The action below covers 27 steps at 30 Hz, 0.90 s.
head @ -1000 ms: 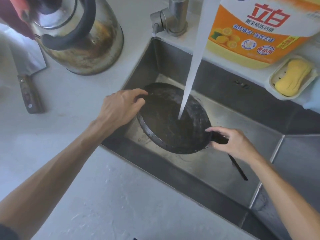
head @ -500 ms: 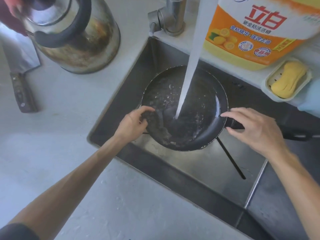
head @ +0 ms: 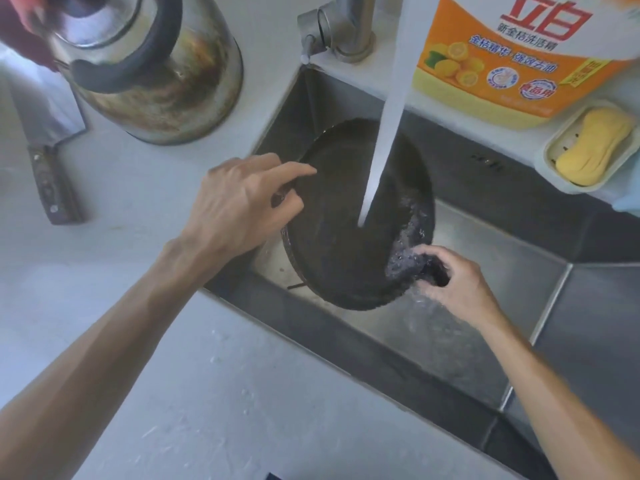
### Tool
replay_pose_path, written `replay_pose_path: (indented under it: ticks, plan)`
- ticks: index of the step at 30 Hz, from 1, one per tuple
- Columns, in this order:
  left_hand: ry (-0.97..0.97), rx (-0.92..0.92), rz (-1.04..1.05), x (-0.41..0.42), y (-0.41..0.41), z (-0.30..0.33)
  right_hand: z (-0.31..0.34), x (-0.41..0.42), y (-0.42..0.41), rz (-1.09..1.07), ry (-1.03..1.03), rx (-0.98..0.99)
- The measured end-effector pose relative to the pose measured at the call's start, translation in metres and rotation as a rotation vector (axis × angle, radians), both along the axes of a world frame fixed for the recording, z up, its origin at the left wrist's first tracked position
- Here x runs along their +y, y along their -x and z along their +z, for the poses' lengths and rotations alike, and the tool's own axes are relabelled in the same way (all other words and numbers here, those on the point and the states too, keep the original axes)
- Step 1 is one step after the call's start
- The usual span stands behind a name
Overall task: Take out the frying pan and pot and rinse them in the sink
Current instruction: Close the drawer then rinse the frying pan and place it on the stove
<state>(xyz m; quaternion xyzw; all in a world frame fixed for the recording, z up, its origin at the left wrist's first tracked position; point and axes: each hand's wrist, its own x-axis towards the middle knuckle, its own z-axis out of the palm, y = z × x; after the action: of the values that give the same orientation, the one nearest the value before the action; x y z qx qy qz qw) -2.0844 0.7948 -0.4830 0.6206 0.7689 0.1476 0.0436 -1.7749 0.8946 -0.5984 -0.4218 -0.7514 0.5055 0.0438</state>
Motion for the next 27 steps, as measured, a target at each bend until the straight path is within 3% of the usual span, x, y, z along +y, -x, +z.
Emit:
replay_pose_path:
  ticks: [2,6,9,12,16,22,24,27]
  plan:
    - [0.141,-0.039,0.078,0.003,0.002,-0.004,0.008,0.010,-0.002,0.153,0.093,-0.061]
    - [0.478,-0.184,0.269,-0.006,0.003,-0.033,0.026,0.035,-0.004,0.392,-0.029,-0.278]
    - [0.699,-0.320,0.284,-0.021,-0.006,-0.062,0.047,0.054,-0.003,0.519,-0.208,-0.426]
    - [0.820,-0.429,0.276,-0.027,-0.021,-0.088,0.069,0.064,0.004,0.568,-0.518,-0.451]
    - [0.692,-0.477,0.322,-0.022,-0.038,-0.108,0.081,0.065,0.003,0.546,-0.823,-0.312]
    - [0.295,-0.458,0.361,-0.027,-0.034,-0.087,0.056,0.050,-0.010,0.223,-0.940,-0.148]
    - [0.218,-0.370,0.295,-0.031,-0.026,-0.072,0.036,0.039,-0.011,0.125,-0.860,-0.087]
    - [0.120,-0.213,0.143,-0.029,-0.017,-0.043,0.012,0.018,-0.008,0.033,-0.538,-0.044]
